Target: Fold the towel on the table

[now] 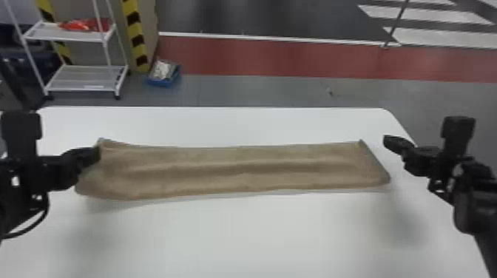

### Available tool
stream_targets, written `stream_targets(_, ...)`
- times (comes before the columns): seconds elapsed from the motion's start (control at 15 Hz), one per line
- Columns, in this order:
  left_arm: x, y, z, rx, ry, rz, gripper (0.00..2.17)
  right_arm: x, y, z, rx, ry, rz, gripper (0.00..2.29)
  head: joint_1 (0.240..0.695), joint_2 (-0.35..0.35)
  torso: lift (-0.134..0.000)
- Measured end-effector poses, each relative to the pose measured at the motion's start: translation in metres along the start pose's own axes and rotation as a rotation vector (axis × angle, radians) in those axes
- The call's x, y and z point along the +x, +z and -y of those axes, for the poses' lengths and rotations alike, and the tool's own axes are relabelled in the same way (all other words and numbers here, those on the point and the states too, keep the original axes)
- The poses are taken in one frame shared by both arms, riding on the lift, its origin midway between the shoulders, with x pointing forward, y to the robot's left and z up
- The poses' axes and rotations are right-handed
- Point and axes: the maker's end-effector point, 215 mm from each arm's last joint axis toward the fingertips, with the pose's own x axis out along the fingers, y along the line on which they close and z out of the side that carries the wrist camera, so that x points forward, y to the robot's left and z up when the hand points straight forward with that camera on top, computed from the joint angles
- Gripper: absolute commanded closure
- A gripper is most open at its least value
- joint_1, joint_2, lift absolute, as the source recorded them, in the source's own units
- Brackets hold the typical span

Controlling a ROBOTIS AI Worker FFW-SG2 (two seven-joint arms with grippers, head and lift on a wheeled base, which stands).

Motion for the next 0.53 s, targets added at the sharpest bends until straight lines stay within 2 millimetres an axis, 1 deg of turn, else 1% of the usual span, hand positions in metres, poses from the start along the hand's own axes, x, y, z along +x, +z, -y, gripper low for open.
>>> stream_targets(0.13, -0.007, 0.003, -0.005, -0.009, 0.001, 0.013, 1.00, -0.011, 0.003, 0.009, 0.010, -0.008, 0.012, 1.49, 0.695, -0.122, -0.128)
stream_targets(0.2, -0.008, 0.004, -0.005, -0.011, -0.001, 0.015, 1.00, -0.015, 0.002, 0.013, 0.016, -0.008, 0.005, 1.20, 0.695, -0.125, -0.128)
stream_targets(0.27, -0.008, 0.003, -0.006, -0.011, -0.002, 0.013, 0.99, -0.018, -0.002, 0.016, 0.018, -0.010, -0.006, 0.80, 0.695, -0.128, -0.128)
stream_targets(0.33, -0.007, 0.000, -0.006, -0.011, -0.003, 0.008, 0.86, -0.019, -0.005, 0.017, 0.016, -0.011, -0.015, 0.68, 0.695, -0.130, -0.128)
stream_targets(0.4, -0.005, -0.003, -0.005, -0.008, -0.004, 0.004, 0.53, -0.018, -0.008, 0.013, 0.006, -0.006, -0.024, 0.56, 0.695, -0.129, -0.128)
stream_targets(0.53, 0.000, -0.004, -0.002, 0.001, -0.005, 0.008, 0.06, -0.009, -0.010, -0.004, -0.026, 0.012, -0.032, 0.55, 0.695, -0.118, -0.128)
